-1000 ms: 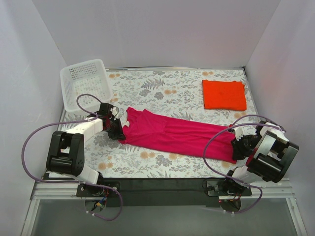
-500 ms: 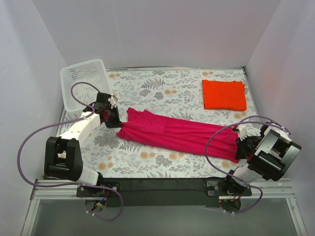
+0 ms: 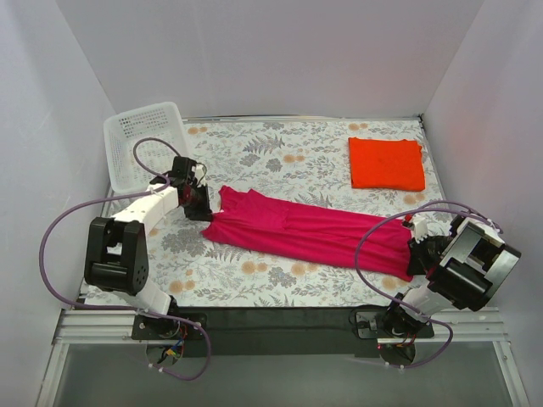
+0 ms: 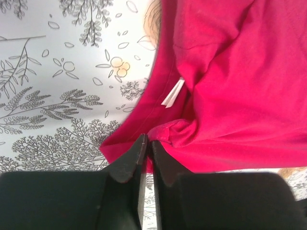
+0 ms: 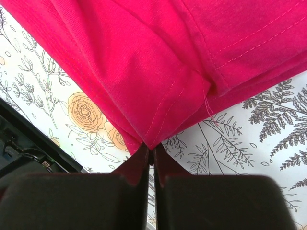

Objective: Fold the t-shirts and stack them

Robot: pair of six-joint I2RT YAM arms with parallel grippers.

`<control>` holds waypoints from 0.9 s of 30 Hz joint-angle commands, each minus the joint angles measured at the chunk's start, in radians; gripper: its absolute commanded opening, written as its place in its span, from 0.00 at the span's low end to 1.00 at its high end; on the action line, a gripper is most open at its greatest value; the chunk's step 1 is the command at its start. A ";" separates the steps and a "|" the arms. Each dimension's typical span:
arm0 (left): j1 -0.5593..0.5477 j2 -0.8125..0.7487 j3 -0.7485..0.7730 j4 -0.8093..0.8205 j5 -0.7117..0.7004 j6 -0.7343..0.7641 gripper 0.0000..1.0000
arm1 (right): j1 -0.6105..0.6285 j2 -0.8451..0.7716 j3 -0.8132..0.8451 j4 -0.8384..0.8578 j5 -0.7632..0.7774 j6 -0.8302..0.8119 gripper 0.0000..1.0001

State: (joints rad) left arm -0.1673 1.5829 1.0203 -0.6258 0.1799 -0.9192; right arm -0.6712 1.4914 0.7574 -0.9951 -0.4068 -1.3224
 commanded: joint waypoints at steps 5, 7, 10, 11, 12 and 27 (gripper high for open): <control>0.003 -0.053 -0.036 0.012 -0.072 -0.024 0.34 | -0.010 -0.003 0.034 -0.005 -0.029 -0.031 0.24; 0.003 -0.089 -0.028 0.015 -0.089 -0.040 0.42 | -0.010 -0.020 0.052 -0.025 -0.046 -0.032 0.28; 0.003 -0.205 -0.035 0.049 -0.140 -0.063 0.59 | -0.010 -0.045 0.080 -0.049 -0.082 -0.031 0.33; 0.005 -0.265 -0.048 0.055 -0.148 -0.066 0.64 | -0.008 -0.051 0.089 -0.057 -0.108 -0.031 0.36; 0.005 -0.286 -0.052 0.061 -0.146 -0.067 0.64 | -0.010 -0.051 0.097 -0.062 -0.109 -0.031 0.37; 0.006 0.061 0.099 0.225 0.101 -0.125 0.56 | 0.022 0.173 0.292 0.120 -0.396 0.395 0.40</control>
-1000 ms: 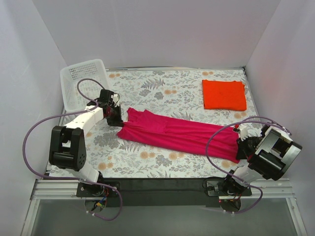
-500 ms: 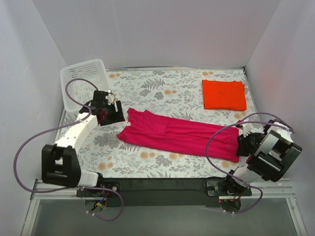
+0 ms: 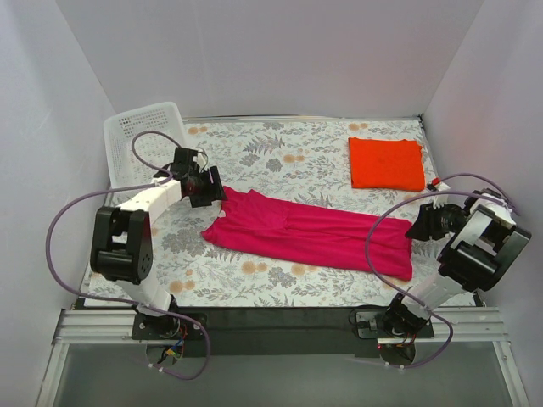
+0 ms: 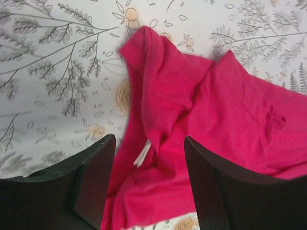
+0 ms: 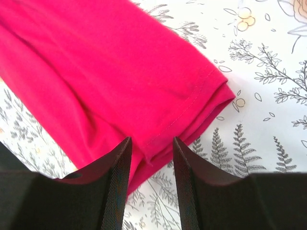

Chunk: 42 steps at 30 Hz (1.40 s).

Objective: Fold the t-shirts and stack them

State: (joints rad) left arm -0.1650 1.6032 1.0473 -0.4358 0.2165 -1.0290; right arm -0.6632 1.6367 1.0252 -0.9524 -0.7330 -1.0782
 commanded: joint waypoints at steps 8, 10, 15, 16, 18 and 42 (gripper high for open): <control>0.004 0.175 0.123 0.051 0.035 -0.040 0.50 | 0.062 0.117 0.029 0.234 -0.017 0.320 0.41; 0.004 0.192 0.128 0.057 0.035 -0.045 0.49 | 0.079 0.135 0.030 0.262 0.004 0.369 0.41; 0.004 0.228 0.138 0.068 0.038 -0.051 0.43 | 0.134 0.160 0.036 0.325 0.023 0.449 0.40; 0.004 0.236 0.143 0.069 0.043 -0.051 0.42 | 0.139 0.163 0.038 0.333 0.026 0.458 0.40; 0.004 0.245 0.148 0.072 0.049 -0.052 0.36 | 0.155 0.166 0.039 0.348 0.044 0.485 0.34; 0.009 0.212 0.112 0.114 -0.055 -0.059 0.00 | 0.096 0.112 0.062 0.480 0.127 0.606 0.01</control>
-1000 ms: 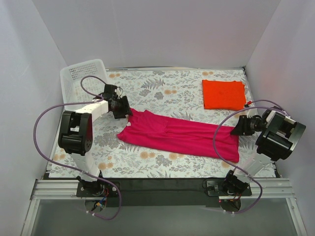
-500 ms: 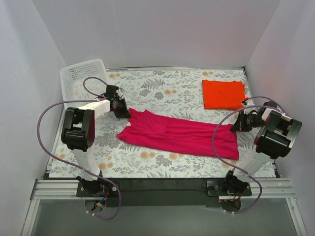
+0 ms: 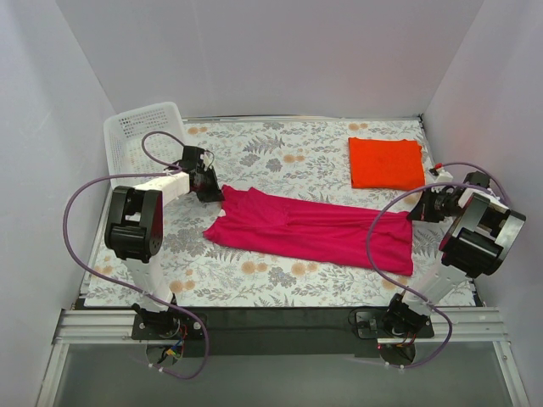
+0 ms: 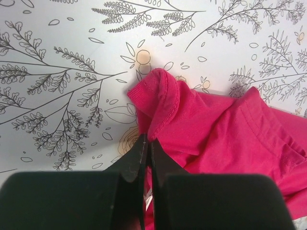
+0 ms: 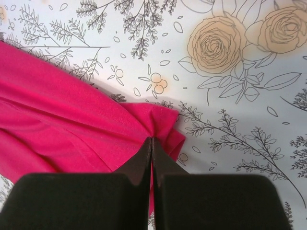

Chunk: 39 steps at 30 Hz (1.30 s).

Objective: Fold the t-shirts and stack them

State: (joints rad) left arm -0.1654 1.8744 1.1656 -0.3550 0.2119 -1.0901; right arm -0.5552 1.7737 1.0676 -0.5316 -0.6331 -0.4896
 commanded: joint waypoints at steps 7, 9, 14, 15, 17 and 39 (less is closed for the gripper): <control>0.009 -0.060 0.017 0.089 0.052 0.002 0.18 | -0.014 -0.019 0.023 0.090 -0.002 0.028 0.08; 0.009 -0.089 0.029 0.096 0.079 0.002 0.34 | -0.014 -0.040 0.025 0.061 -0.010 -0.004 0.23; 0.009 -0.205 0.028 0.105 0.086 0.016 0.44 | -0.014 -0.109 0.014 -0.019 0.019 -0.162 0.41; 0.009 -0.249 0.010 0.103 0.077 0.015 0.45 | -0.014 -0.134 0.011 -0.031 0.038 -0.187 0.45; 0.009 -0.305 -0.029 0.076 0.058 -0.013 0.45 | -0.014 -0.158 -0.001 -0.045 0.056 -0.251 0.47; 0.004 -0.634 -0.610 0.039 0.010 -0.728 0.54 | 0.080 -0.306 -0.112 -0.077 -0.089 -0.262 0.50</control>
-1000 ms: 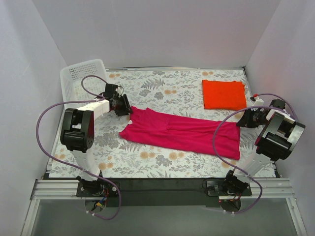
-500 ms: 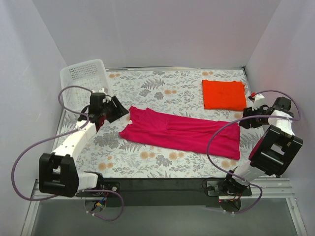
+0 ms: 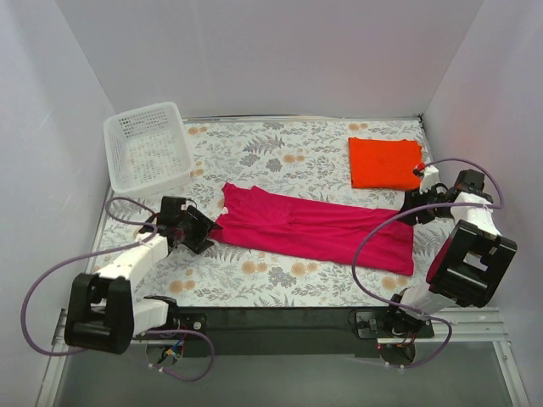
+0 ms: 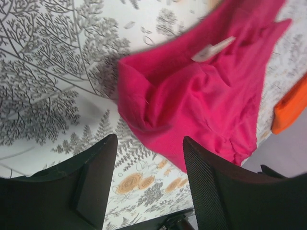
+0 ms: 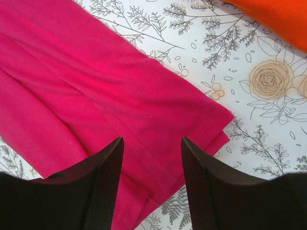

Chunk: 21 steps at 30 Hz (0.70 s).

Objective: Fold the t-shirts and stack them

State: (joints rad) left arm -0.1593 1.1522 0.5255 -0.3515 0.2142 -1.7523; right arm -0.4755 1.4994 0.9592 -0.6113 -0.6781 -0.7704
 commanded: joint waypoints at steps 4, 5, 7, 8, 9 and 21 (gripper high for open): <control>-0.011 0.187 0.066 0.077 0.007 -0.055 0.49 | 0.000 -0.045 -0.010 0.004 -0.040 0.020 0.49; -0.013 0.202 0.074 0.077 0.004 -0.043 0.47 | 0.000 -0.048 -0.011 0.004 -0.040 0.022 0.49; -0.013 0.236 0.097 0.080 -0.018 -0.021 0.35 | 0.000 -0.051 -0.011 0.004 -0.043 0.025 0.50; -0.013 0.247 0.106 0.080 -0.032 -0.006 0.20 | 0.000 -0.051 -0.010 0.004 -0.046 0.026 0.49; -0.013 0.257 0.117 0.080 -0.048 0.034 0.16 | 0.000 -0.053 -0.007 0.004 -0.052 0.031 0.49; -0.013 0.620 0.569 0.086 -0.047 0.517 0.04 | 0.000 -0.085 -0.002 0.001 -0.077 0.036 0.49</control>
State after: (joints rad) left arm -0.1696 1.7111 0.9634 -0.2768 0.1600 -1.3861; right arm -0.4755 1.4448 0.9508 -0.6109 -0.7181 -0.7364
